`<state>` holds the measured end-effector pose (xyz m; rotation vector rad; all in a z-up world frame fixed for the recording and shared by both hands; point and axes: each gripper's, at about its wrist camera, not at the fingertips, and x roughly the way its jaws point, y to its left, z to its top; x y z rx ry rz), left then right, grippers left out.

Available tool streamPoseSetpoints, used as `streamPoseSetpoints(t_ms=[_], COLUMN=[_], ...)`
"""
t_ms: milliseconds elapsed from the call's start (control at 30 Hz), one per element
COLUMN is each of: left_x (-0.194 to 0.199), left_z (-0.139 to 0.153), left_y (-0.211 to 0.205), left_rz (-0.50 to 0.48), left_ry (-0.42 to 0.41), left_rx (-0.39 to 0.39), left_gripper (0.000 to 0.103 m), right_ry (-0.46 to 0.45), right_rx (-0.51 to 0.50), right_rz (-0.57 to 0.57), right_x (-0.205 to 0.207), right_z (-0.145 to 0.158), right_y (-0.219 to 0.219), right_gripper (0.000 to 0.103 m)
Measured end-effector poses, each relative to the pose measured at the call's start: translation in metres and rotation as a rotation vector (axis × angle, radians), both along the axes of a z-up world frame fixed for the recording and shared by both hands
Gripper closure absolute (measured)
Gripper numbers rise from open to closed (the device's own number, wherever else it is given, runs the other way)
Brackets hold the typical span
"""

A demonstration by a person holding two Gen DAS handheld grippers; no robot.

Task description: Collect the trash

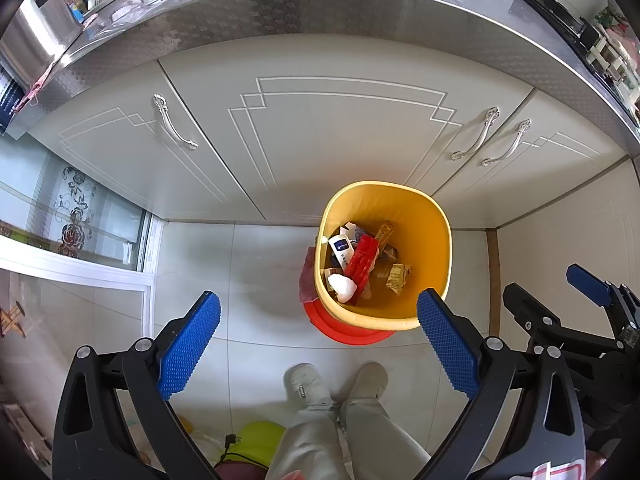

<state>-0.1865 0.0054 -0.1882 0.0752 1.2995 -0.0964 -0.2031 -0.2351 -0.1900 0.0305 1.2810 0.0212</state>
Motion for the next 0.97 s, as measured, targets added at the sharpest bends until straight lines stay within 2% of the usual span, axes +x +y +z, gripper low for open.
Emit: streamPoseSetpoints(t_ms=[167, 333, 500, 600, 767, 967], left_x=[-0.0001, -0.0014, -0.0011, -0.0014, -0.0019, -0.0045], left_z=[0.0007, 0.0030, 0.0043, 0.0045, 0.0040, 0.0038], left_y=[-0.0001, -0.0025, -0.0021, -0.0014, -0.0027, -0.0037], left_rz=[0.006, -0.006, -0.015, -0.018, -0.016, -0.019], left_ry=[-0.003, -0.028, -0.038, -0.040, -0.030, -0.020], left_rx=[0.004, 0.022, 0.020, 0.020, 0.017, 0.001], left_gripper=[0.007, 0.023, 0.024, 0.023, 0.006, 0.005], right_ry=[0.001, 0.001, 0.003, 0.002, 0.003, 0.003], right_rx=[-0.001, -0.002, 0.000, 0.000, 0.001, 0.005], right_rz=[-0.002, -0.004, -0.005, -0.004, -0.006, -0.008], right_x=[-0.0004, -0.0006, 0.0000, 0.0000, -0.0003, 0.0004], right_z=[0.0002, 0.0007, 0.0007, 0.0010, 0.0006, -0.0012], right_y=[0.0005, -0.0009, -0.0020, -0.0021, -0.0004, -0.0001], right_gripper=[0.010, 0.010, 0.010, 0.010, 0.010, 0.010])
